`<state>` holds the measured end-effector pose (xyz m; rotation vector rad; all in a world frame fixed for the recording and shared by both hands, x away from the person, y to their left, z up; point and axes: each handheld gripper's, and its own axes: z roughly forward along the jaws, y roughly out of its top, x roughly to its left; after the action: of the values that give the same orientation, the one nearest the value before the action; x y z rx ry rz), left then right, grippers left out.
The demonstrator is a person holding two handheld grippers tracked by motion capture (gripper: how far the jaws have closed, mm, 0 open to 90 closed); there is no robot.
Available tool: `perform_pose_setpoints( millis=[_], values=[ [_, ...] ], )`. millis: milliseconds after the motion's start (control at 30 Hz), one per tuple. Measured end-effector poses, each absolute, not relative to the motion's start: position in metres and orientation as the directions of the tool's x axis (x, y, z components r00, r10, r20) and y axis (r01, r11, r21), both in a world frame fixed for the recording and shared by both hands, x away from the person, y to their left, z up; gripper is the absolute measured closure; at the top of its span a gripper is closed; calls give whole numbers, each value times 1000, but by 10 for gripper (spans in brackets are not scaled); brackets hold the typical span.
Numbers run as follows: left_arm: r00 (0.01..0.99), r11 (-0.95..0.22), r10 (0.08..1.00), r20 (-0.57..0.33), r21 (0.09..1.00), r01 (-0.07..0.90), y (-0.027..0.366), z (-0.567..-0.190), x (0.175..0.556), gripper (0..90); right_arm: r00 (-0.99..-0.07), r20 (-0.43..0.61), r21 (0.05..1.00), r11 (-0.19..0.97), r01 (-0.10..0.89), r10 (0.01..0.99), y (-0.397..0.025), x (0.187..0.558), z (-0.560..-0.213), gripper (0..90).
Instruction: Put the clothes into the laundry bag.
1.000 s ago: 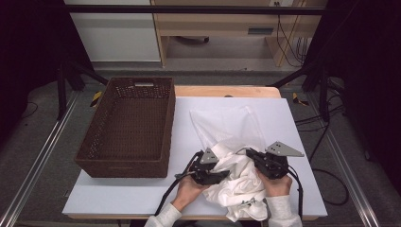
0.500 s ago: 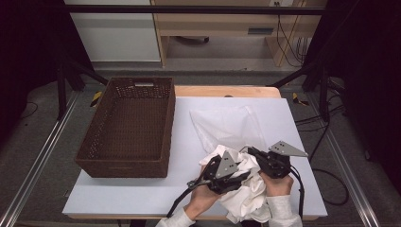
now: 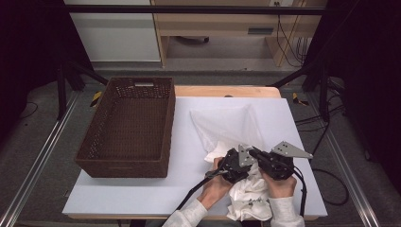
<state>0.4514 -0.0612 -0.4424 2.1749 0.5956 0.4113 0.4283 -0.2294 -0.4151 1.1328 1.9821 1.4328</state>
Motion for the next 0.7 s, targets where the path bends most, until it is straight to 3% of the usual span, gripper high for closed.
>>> perform_pose_setpoints(
  millis=[133,200,267,333,500,700],
  values=[
    [838,-496,542,55,826,267,-53,-447,453,616,-567,107,924,129,360,817,-230,429,-417,891],
    [844,-459,536,17,845,274,-42,-444,449,505,-562,98,922,137,361,821,-231,429,-418,891],
    [854,-439,521,-2,857,270,-25,-438,446,325,-562,109,922,128,366,820,-234,429,-420,891],
    [857,-422,516,-11,867,265,-6,-431,444,237,-559,110,921,128,368,822,-235,430,-420,891],
    [826,-394,562,-38,866,307,30,-423,453,155,-562,97,918,144,370,821,-232,431,-422,890],
    [838,-461,531,-122,789,407,16,-460,472,162,-564,83,912,165,374,822,-228,433,-423,890]
  ],
)
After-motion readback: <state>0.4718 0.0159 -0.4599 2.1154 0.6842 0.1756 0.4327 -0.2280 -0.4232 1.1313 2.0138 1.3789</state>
